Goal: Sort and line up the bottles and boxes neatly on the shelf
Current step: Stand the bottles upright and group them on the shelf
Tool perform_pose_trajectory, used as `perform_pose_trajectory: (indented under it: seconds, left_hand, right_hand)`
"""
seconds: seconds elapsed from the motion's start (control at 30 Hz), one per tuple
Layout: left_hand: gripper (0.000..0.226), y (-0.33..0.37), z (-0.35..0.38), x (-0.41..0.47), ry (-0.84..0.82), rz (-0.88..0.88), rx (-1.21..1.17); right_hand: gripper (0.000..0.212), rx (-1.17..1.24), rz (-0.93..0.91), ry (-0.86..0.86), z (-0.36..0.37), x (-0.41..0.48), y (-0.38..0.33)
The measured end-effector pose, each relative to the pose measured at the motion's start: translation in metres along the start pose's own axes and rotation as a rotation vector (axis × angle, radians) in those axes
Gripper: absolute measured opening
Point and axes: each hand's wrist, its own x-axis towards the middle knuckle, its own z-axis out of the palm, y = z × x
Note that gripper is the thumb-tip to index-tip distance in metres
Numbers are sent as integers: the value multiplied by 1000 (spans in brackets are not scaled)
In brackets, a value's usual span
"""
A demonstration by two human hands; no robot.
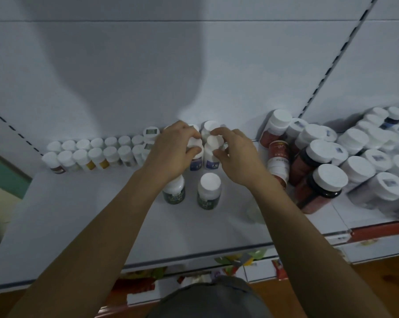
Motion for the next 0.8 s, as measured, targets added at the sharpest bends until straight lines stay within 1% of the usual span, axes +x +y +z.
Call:
perform_pose_trajectory:
  seconds: [0.17, 0.27, 0.37, 0.43, 0.53, 0.67, 0.8]
  left_hand:
    - [31, -3, -2, -1, -6, 34, -24]
    - [31, -5, -7, -4, 3, 63, -54]
    - [28, -14, -19, -9, 28, 98, -80]
    - [26, -26, -31, -12, 86, 54, -48]
    - [27, -49, -42, -22, 127, -85, 6]
    - [29, -67, -39, -39, 97, -167, -24]
    - [29, -71, -34, -45, 107, -239, -60]
  right_hand:
    - [46, 60, 24, -32, -4, -2, -1]
    - [43, 101, 66, 21, -10, -7, 2]
    - [52, 137, 133, 1, -15, -7, 6]
    - [65, 212, 195, -88, -14, -2, 9]
    - [79, 340, 230, -197, -5, 4, 8]
    - [86, 369, 230, -166, 8, 7, 9]
    - [90, 382, 248, -161, 9, 8, 13]
